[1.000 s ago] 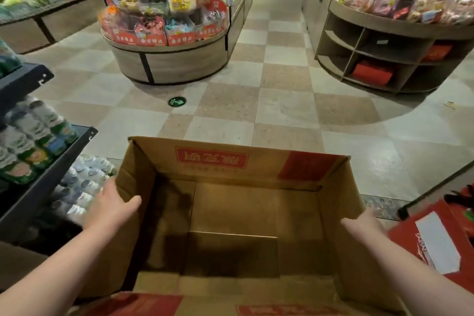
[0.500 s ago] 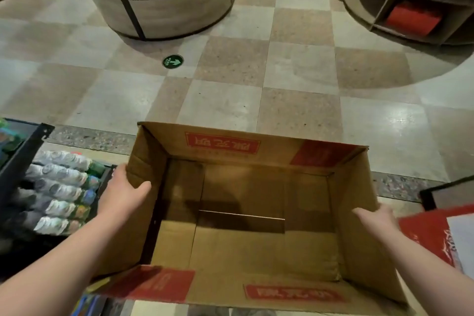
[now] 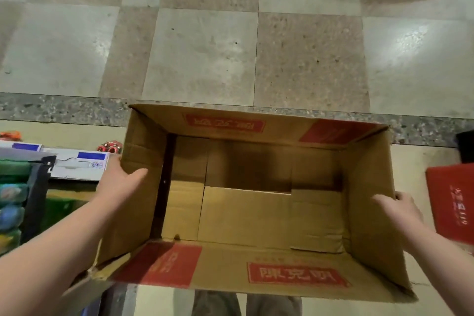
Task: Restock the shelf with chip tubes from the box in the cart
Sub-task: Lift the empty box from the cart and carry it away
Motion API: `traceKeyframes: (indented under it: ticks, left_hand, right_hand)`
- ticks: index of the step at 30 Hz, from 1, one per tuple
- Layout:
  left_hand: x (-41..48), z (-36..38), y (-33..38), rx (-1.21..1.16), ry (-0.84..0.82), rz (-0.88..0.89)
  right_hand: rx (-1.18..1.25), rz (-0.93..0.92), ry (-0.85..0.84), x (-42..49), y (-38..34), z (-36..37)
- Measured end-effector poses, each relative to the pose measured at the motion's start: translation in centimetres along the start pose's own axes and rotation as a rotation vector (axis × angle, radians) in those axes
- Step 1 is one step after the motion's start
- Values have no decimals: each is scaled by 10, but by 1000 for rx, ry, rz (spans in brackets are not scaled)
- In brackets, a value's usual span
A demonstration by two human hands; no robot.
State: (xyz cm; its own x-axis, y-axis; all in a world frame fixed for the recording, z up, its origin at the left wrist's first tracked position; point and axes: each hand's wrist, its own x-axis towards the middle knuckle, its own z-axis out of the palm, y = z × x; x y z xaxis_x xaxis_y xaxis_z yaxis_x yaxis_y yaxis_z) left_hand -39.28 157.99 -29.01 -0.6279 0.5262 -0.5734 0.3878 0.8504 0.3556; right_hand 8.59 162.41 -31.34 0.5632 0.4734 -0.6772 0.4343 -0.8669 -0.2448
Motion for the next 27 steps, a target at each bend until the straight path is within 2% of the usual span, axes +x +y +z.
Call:
traceKeyframes:
  ticks: [6, 20, 27]
  left_hand:
    - [72, 68, -24, 28, -97, -82]
    - [180, 190, -70, -28, -21, -141]
    - [219, 220, -80, -22, -63, -143]
  right_hand:
    - [-15, 44, 11, 60, 13, 60]
    - [36, 19, -41, 177, 33, 179]
    - [80, 29, -75, 212, 42, 214]
